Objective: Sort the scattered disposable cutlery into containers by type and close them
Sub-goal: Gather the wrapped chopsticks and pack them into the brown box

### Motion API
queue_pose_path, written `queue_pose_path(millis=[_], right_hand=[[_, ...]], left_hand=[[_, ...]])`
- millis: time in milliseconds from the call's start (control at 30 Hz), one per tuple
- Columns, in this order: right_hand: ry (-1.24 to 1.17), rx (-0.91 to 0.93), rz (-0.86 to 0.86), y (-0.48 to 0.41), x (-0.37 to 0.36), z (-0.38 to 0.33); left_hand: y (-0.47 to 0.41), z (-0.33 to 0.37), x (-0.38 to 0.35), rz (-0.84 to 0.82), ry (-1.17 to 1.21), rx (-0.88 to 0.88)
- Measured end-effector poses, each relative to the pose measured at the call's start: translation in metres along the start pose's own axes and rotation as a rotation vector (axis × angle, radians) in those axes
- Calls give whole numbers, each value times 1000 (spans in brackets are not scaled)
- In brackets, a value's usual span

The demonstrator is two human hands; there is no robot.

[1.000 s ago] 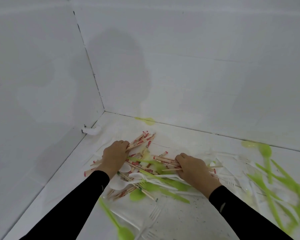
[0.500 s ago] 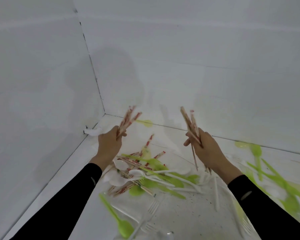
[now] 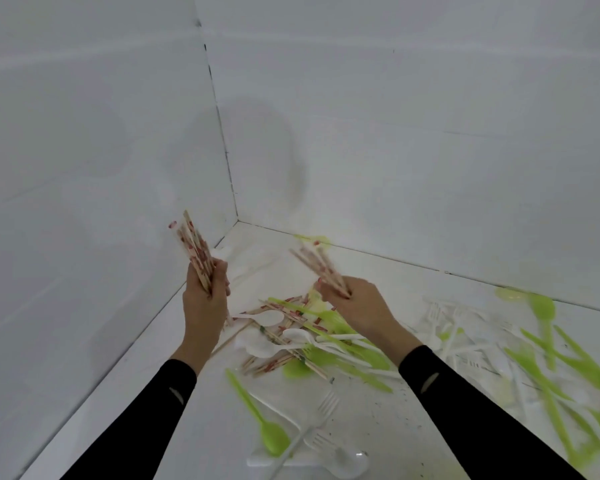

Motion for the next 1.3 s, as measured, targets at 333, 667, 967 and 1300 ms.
queue_pose_path(millis=[333, 667, 967, 1300], right_hand=[[723, 118, -227, -23, -59, 26], [694, -30, -159, -16, -13, 56], [741, -103, -77, -2, 36, 84], [567, 119, -130, -12, -26, 37]], left_hand=[[26, -34, 2, -134, -113, 172], [-8, -28, -10, -414, -440, 139], [-11, -44, -34, -721, -834, 69], [-23, -22, -46, -668, -865, -58]])
Point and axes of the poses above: each hand's wrist, its own y-axis away from the middle knuckle, its own x-axis out of the back of the hand, z = x × y, the point moved 2 cm from there along -y, towards the middle knuckle, and after that the axes turned 1 degree about -z, right-handed, at the moved point
